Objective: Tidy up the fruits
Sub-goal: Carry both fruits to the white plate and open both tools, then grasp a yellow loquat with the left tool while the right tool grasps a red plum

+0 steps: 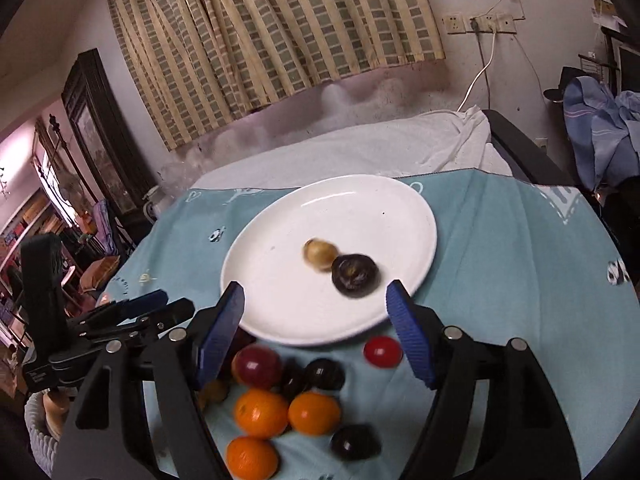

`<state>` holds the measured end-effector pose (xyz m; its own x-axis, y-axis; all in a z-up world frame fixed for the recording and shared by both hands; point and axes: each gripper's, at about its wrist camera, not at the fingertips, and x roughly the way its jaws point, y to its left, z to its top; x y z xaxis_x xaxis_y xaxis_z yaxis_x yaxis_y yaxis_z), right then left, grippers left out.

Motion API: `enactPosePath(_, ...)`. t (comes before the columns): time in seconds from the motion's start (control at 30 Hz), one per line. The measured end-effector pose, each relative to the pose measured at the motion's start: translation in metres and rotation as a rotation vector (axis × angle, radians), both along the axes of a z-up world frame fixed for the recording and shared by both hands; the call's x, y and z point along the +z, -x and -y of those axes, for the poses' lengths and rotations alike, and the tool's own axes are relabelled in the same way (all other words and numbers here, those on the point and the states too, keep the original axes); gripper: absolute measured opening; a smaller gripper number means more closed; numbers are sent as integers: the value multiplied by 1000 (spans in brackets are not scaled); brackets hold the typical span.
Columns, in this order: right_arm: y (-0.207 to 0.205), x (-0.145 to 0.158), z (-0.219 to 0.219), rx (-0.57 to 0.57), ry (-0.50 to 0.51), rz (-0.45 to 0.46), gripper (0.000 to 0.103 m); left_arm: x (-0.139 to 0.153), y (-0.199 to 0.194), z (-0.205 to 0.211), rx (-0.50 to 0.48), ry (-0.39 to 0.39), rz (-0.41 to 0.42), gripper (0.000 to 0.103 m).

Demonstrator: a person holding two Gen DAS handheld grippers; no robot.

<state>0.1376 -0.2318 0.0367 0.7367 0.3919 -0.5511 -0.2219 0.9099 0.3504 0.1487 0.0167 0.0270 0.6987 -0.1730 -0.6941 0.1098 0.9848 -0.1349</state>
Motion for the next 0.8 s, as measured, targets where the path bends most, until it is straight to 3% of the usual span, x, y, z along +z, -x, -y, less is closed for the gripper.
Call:
enactPosePath(0.17,29,-19,-15,11,62,5,74,-28,49,-18,46,-49,-13,80)
enactPosePath(0.3,32,-25,-29,34,119,27,74,-44,66,-6,-16,-118,-33,80)
enactPosePath(0.47,28,-30,-21,17,98,4,74,-43,69,9,-95,-160,-5,80)
enactPosePath(0.63,23,-36,-15,23,60,-43,74,-50,63,10,-117,-137,-43,79)
enactPosePath(0.8,26,-35,-20,34,69,-33,74,-55,57,11,-122,-128,-57,77)
